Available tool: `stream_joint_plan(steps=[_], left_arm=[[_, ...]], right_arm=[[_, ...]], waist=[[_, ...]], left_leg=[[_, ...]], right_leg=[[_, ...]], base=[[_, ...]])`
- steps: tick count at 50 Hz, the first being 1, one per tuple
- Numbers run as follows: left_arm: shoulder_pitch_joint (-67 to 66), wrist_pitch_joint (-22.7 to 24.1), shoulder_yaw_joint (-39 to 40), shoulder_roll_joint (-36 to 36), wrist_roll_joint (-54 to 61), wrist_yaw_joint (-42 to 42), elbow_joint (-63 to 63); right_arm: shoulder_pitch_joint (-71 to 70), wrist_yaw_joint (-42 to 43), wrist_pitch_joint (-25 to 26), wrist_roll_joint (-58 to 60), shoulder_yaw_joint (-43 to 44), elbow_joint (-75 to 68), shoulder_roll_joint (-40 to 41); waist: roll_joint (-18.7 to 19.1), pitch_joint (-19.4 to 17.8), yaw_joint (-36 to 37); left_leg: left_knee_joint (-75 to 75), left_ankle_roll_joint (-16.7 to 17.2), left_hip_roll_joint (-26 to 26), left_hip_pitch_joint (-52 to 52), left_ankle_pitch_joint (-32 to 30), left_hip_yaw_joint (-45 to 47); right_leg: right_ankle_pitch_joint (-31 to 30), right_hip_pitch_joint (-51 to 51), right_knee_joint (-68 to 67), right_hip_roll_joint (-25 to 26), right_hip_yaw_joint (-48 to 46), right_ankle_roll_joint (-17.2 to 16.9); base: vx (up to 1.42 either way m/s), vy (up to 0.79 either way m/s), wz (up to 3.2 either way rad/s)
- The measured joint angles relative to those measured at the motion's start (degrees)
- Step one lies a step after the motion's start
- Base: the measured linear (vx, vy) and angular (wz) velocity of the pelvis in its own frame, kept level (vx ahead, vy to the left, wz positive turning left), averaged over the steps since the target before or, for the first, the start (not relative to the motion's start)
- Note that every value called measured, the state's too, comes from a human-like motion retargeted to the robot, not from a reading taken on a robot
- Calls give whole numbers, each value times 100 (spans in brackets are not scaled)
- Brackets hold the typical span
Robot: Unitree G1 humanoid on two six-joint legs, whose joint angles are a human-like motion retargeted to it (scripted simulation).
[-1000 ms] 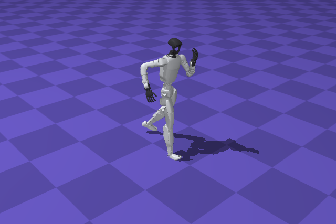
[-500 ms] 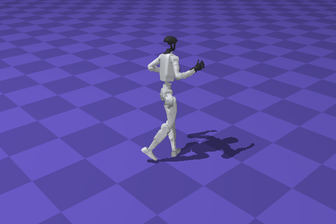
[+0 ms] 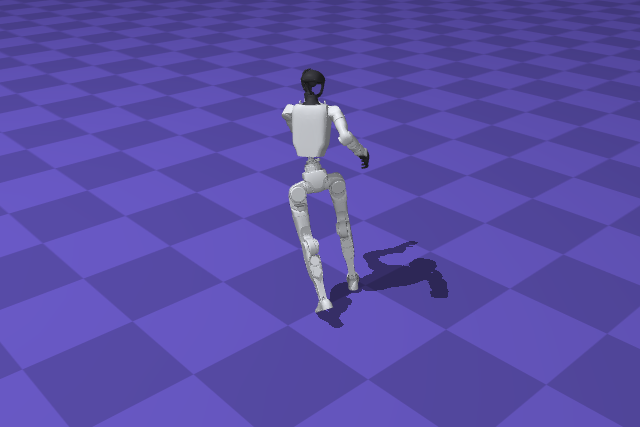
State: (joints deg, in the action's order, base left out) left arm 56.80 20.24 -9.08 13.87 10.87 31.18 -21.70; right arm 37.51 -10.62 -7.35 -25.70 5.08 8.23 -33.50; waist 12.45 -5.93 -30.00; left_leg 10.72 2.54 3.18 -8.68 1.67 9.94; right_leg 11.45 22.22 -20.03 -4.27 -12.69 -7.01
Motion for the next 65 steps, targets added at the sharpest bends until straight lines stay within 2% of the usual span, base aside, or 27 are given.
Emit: stream_joint_plan(steps=[2,4,5,7,8,10,13,15,18,20,23,26,28,30,32,33,35,37,42,45,47,49,52,55,58,61,65], left_arm=[[-666,-32,74,233,-177,-109,-338],[-1387,-74,64,365,-128,-253,-451],[-1803,-107,27,492,-38,-356,-429],[-2955,-312,77,990,-112,-456,-165],[-3761,-431,196,1301,-91,-439,-66],[-5531,-473,347,1614,368,-602,37],[-7998,-241,590,2071,1603,-759,-372],[-9181,-48,897,2661,1544,-1015,-724],[-10407,157,1649,2801,1428,-1588,-879],[-10575,170,1935,2361,1530,-1836,-642],[-9817,20,1959,1782,1366,-1838,53],[-8569,-254,1394,1357,845,-1866,883],[-7448,-454,728,1065,557,-1728,1506],[-6140,-643,65,847,228,-1357,2018],[-4825,-802,-341,799,-150,-1075,2198],[-4332,-836,-385,827,-328,-1066,2103],[-3516,-799,-282,938,-626,-1089,1772],[-3103,-691,-98,1211,-898,-1009,1420],[-2767,-693,96,2325,-1408,-799,972],[-2569,-819,50,3426,-1748,-1284,898],[-2140,-926,-68,4282,-1985,-1636,965],[-1601,-1116,-277,5091,-2449,-1929,1156],[-1074,-1536,-466,5772,-2629,-2519,1548],[-1196,-1772,-199,5722,-1899,-3057,1790],[-1658,-1668,89,5683,-1583,-3054,1742],[-2185,-1511,298,5861,-1262,-2994,1617],[-2862,-1404,605,6333,-648,-2920,1529]], right_arm=[[-542,-600,419,-431,-167,-331,-107],[-1520,-492,572,-427,-635,-767,-263],[-2006,-259,517,-387,-878,-927,-398],[-3182,457,306,-260,-1252,-1020,-699],[-3833,742,223,-187,-1333,-986,-834],[-5238,984,233,-199,-1462,-793,-805],[-6240,1146,-1,-1193,-1515,275,-301],[-6364,1049,-290,-1859,-1597,1215,-84],[-6434,924,-621,-1330,-1911,2575,-179],[-6560,677,-703,-756,-2090,3274,-214],[-6161,545,-862,-648,-2216,3681,-294],[-5050,850,-940,-180,-2167,3432,-390],[-4343,1067,-838,284,-2073,2893,-328],[-3807,1355,-634,704,-2016,2053,-152],[-3285,1765,-482,1080,-1860,1255,93],[-2975,1852,-451,1357,-1725,1028,138],[-2406,2171,-684,1041,-1480,996,222],[-2004,1864,-862,1099,-1006,1164,-112],[-1582,1063,-644,1481,372,1251,-873],[-1430,1144,-465,1881,1117,1196,-1433],[-1384,1335,-422,2144,1615,1166,-1901],[-1489,1492,-399,2284,2023,1014,-2377],[-2090,1422,-115,2459,2399,472,-2869],[-2968,1366,240,2480,2359,-112,-2768],[-3310,1604,156,2197,2184,-133,-2484],[-3369,1539,102,2167,2111,-38,-2645],[-3419,1714,36,2239,2079,-30,-3178]], waist=[[-566,-20,53],[-946,-201,552],[-1002,-234,827],[-888,-319,1464],[-813,-384,1775],[-873,-444,2320],[-1336,-21,3148],[-1821,421,3636],[-2359,656,4098],[-2535,623,4169],[-2242,250,4107],[-1660,-296,3905],[-1597,-471,3733],[-1862,-543,3526],[-2022,-578,3292],[-2004,-581,3155],[-1850,-514,2831],[-1625,-342,2353],[-1339,97,1108],[-1388,277,728],[-1501,132,655],[-1546,-153,692],[-1344,-657,879],[-1380,-836,1235],[-1641,-728,1895],[-1887,-572,2519],[-1984,-358,3100]], left_leg=[[1751,-205,-423,85,675,-430],[3896,-780,-817,463,1471,-544],[5255,-968,-772,913,1916,-362],[7604,-1430,-172,1849,2727,126],[8500,-1434,161,2252,2972,313],[9544,-1563,384,3065,3268,567],[9275,-1503,489,4091,3070,974],[8245,-1620,492,4542,2894,1327],[5674,-1283,501,4206,2473,1953],[3558,-963,428,3657,2167,2302],[809,-294,372,2596,1824,2224],[49,103,531,1764,1812,1428],[434,-174,436,1638,2324,915],[1455,-927,98,1965,3257,501],[2453,-1407,-113,2373,3923,187],[2662,-1428,-140,2390,4071,71],[2539,-1212,-116,2180,4072,-97],[1927,-937,-38,1715,3684,-221],[529,-394,-176,358,2121,-616],[284,-43,-246,-428,1612,-709],[817,-14,-284,-737,1647,-707],[2169,-104,-205,-593,1841,-703],[4452,-277,265,155,2275,-666],[5709,-730,699,1027,2948,-168],[5467,-1007,662,1755,3251,352],[4045,-779,334,2333,3051,558],[901,-359,245,2448,2431,995]], right_leg=[[-171,-452,521,-320,414,-246],[-105,-950,811,-499,661,-257],[237,-1013,617,-532,637,-171],[1331,-881,-209,-414,542,210],[1789,-802,-682,-316,567,473],[2086,-782,-1096,-277,673,625],[1387,-1198,-451,-474,787,439],[337,-1482,296,-766,736,191],[-1432,-2112,1170,-1110,785,-129],[-2017,-2531,1468,-1158,797,-310],[-1682,-3326,1176,-731,863,-283],[-1133,-3846,-323,-204,873,-142],[-588,-3401,-2211,-333,644,-106],[85,-2527,-4109,-837,534,-9],[681,-1614,-5200,-1051,648,155],[908,-1255,-5392,-1030,697,235],[1251,-634,-5164,-923,682,351],[1295,-329,-4000,-774,463,320],[217,-683,672,-571,-252,-298],[-89,-703,1933,-670,-768,-647],[-426,-848,1953,-816,-789,-663],[-499,-961,1358,-911,-638,-400],[354,-706,-378,-846,-511,-55],[808,-547,-1268,-955,-464,-122],[711,-725,-860,-952,-264,-192],[382,-999,-30,-918,-62,-293],[135,-1473,1029,-795,28,-382]], base=[[84,-19,192],[67,-21,60],[60,-17,30],[59,-13,-3],[61,-7,-41],[65,-1,-52],[79,13,-13],[87,26,59],[96,36,76],[98,38,87],[97,40,131],[93,37,202],[82,24,212],[74,10,200],[75,-1,180],[80,-4,146],[86,-5,108],[93,-8,76],[100,-21,74],[102,-29,51],[91,-29,27],[79,-24,3],[65,-14,-13],[54,-11,-16],[44,-8,-58],[37,2,-72],[37,14,-61]])
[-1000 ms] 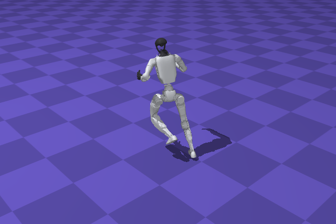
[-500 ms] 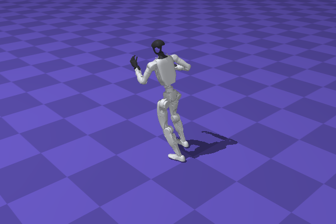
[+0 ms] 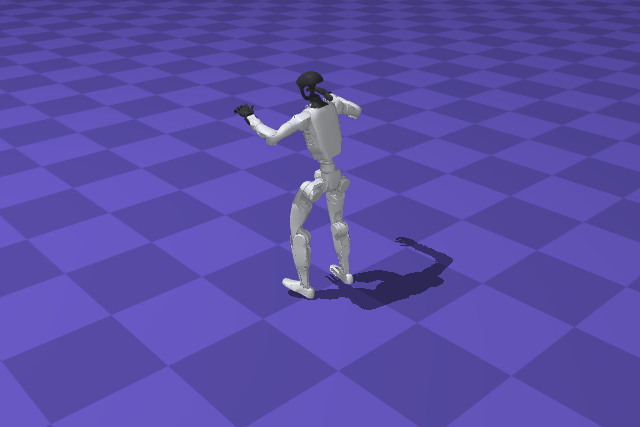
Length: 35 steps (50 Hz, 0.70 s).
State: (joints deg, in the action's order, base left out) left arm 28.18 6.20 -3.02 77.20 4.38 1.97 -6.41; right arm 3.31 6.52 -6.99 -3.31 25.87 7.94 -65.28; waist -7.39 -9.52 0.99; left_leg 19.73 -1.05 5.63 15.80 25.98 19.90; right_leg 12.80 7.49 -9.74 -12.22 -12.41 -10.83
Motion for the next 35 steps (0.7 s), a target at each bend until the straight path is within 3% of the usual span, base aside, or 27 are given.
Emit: stream_joint_plan(steps=[3,5,8,14,19,27,35], left_arm=[[-517,60,305,510,128,-50,86],[-732,84,540,771,122,-226,172],[-919,129,942,869,55,-429,317],[-1303,146,1615,829,-173,-505,470],[-1443,189,1879,781,-163,-314,408],[-1570,159,2026,844,197,-273,337],[-1780,217,1500,1266,265,-341,-76]], right_arm=[[-61,80,-114,18,-22,-100,-538],[-186,41,-135,53,-67,-279,-911],[-451,-193,-75,186,-304,-688,-1088],[-783,-1227,-9,-100,-1042,-849,-1145],[-788,-1226,-72,-248,-1246,-788,-1401],[-1178,-1130,3,-244,-1478,-898,-1345],[-1230,-866,-48,-362,-1622,-1010,-1392]], waist=[[188,68,426],[235,134,561],[152,209,561],[179,552,197],[160,824,-131],[166,915,-105],[247,1089,-172]], left_leg=[[-1257,416,179,-213,-1277,-293],[-1311,433,213,-334,-1501,-428],[-1100,316,173,-492,-1100,-283],[-1274,643,237,-845,-873,-243],[-1364,614,1,-847,-735,-263],[-1223,545,-39,-930,-585,-108],[-1104,318,-104,-904,-437,-102]], right_leg=[[222,-484,401,326,215,95],[410,-704,534,375,323,70],[473,-836,476,286,401,14],[670,-589,-341,303,-102,96],[651,-413,-31,153,-1199,-64],[1300,-421,28,181,-716,6],[1091,-505,230,124,-741,-142]], base=[[42,19,-101],[37,22,-64],[29,21,-20],[23,16,6],[15,9,19],[9,1,-24],[6,0,-4]])
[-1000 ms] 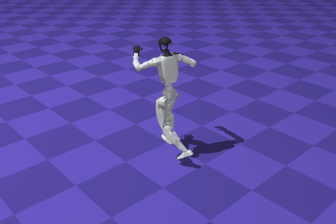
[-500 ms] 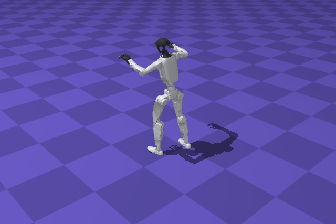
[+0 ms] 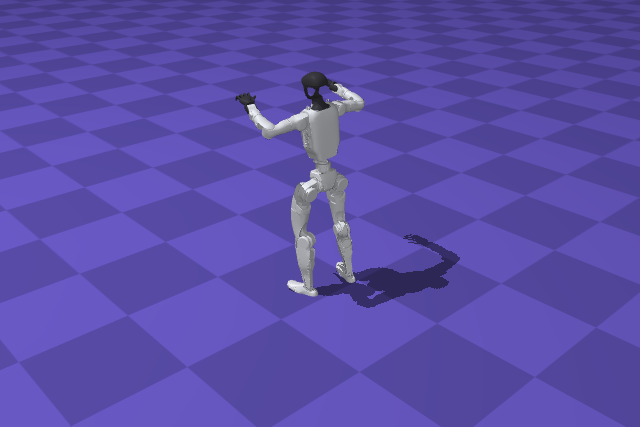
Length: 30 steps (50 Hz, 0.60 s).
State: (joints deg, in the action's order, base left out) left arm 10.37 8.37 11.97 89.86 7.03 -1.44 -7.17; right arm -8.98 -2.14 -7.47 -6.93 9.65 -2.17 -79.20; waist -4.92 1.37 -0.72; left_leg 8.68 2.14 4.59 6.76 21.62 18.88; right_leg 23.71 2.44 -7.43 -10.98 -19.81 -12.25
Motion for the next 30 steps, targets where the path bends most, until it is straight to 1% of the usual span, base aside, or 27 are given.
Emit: stream_joint_plan(steps=[5,10,15,20,30], left_arm=[[139,-19,-391,238,-353,-64,-157],[388,-2,-752,323,-255,-206,-188],[682,-32,-1066,464,-267,-291,-138],[1005,-39,-1339,586,-425,-307,-6],[1489,-30,-1725,657,-516,-262,340]], right_arm=[[-11,118,-47,58,-11,-31,-8],[-71,111,-47,95,-62,-15,-45],[-103,190,-55,146,-63,0,-105],[-150,234,-51,170,-2,-30,-117],[175,325,-104,148,302,-109,-60]], waist=[[90,-57,-156],[149,-86,-156],[208,-91,-175],[229,-112,-192],[189,-14,-45]], left_leg=[[12,47,-20,-4,-2,-101],[23,99,-23,-44,15,-93],[36,55,-42,-52,40,-137],[43,6,-96,-85,74,-177],[59,-15,-85,-107,115,-111]], right_leg=[[-80,-97,33,-19,-130,64],[-71,-137,23,-29,-128,60],[-96,-166,14,-39,-149,48],[-484,-238,79,-93,-211,68],[-509,-303,236,-67,-181,51]], base=[[2,0,15],[0,0,0],[0,0,0],[1,0,1],[0,0,0]])
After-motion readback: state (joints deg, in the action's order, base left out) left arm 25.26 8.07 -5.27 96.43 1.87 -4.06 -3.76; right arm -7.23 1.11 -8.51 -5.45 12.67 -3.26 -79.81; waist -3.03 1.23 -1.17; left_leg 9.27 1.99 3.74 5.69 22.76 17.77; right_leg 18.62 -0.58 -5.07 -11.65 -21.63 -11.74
